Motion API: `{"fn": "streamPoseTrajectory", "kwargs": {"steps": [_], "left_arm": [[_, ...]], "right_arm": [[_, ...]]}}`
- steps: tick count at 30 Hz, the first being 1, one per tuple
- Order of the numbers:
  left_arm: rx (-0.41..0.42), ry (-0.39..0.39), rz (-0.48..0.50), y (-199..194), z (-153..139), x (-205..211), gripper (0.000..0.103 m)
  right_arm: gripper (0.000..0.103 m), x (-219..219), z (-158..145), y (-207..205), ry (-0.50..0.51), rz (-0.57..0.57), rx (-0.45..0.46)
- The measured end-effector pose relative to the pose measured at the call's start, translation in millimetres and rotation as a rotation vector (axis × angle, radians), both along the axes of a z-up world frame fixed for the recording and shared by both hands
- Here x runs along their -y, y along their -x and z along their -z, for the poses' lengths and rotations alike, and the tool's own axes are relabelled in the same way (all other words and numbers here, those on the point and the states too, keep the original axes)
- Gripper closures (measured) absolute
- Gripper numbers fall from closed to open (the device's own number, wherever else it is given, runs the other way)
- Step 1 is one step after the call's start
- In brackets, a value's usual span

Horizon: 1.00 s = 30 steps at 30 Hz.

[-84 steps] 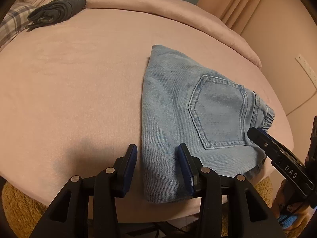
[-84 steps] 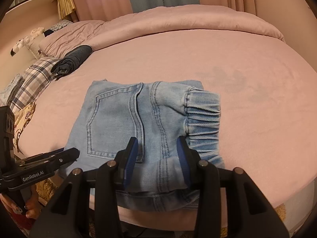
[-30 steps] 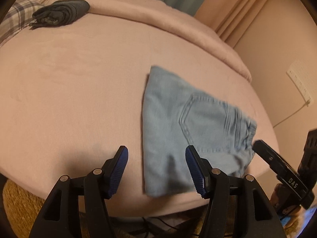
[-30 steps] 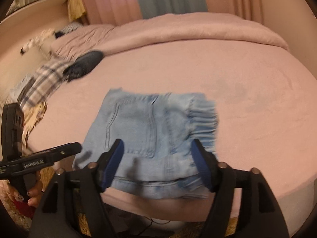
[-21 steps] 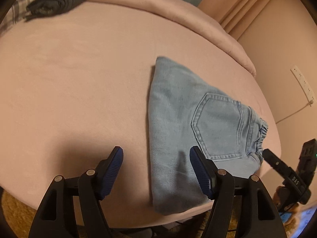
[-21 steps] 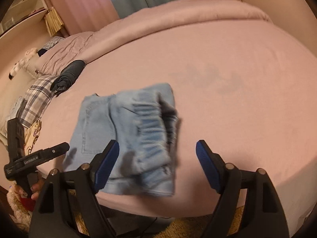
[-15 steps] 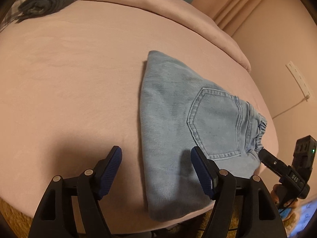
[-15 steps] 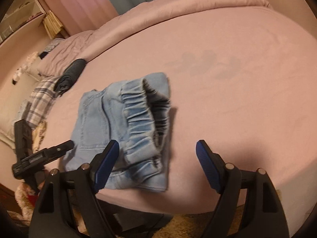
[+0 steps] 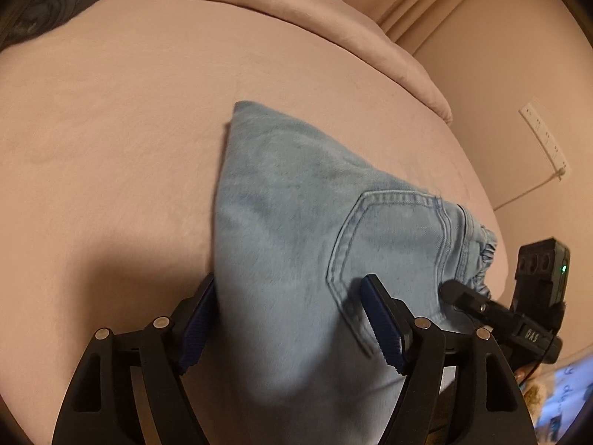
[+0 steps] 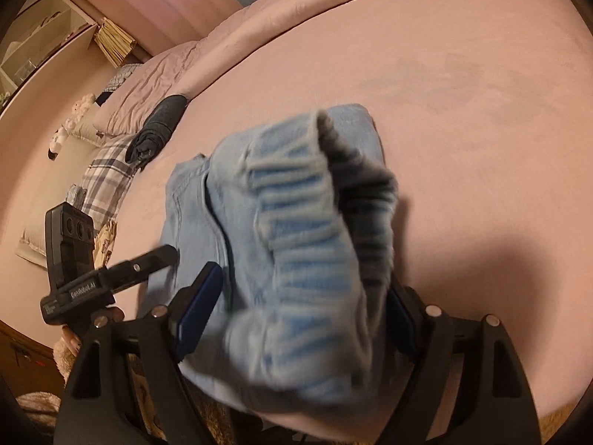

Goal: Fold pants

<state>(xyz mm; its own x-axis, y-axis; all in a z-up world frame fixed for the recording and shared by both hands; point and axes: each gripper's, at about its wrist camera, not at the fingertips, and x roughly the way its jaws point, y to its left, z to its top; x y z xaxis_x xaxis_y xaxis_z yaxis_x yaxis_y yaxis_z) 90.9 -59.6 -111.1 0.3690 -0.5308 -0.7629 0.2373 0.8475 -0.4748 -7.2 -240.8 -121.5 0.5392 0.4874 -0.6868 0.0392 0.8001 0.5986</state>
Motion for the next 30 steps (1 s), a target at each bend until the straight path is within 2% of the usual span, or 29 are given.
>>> {"fn": "streamPoseTrajectory", "kwargs": {"steps": [3,6,9,13,14,15,20,25,30], "left_arm": [[0.043,-0.047,0.01,0.4,0.1,10.7,0.028],[0.048,-0.03,-0.015,7.6,1.2,9.1,0.032],[0.037,0.003,-0.071,23.8,1.4,0.1,0.052],[0.062,-0.02,-0.112,38.3,-6.1,1.2,0.063],[0.067,-0.018,-0.115,40.7,-10.3,1.4,0.066],[0.072,-0.016,-0.116,43.8,-14.1,2.2,0.068],[0.092,0.008,-0.104,49.8,-37.8,4.9,0.068],[0.143,0.028,-0.11,51.4,-61.4,-5.1,0.068],[0.18,0.003,-0.113,28.7,-79.1,-5.8,0.068]], "right_arm": [[0.02,0.4,2.1,-5.7,-0.012,0.014,0.006],[0.024,-4.1,-0.7,-2.0,0.026,0.027,0.016],[0.032,-2.9,-2.2,1.9,0.023,0.059,0.005],[0.043,-3.2,-5.3,8.6,0.036,0.095,0.022],[0.048,-0.8,-5.5,9.9,0.032,0.108,0.027],[0.049,2.0,-6.2,11.5,0.025,0.128,0.03],[0.058,0.4,-30.7,21.5,0.023,0.141,0.101],[0.059,-3.1,-55.2,23.5,0.008,0.13,0.173],[0.059,-4.9,-74.1,9.9,0.04,0.105,0.227]]}}
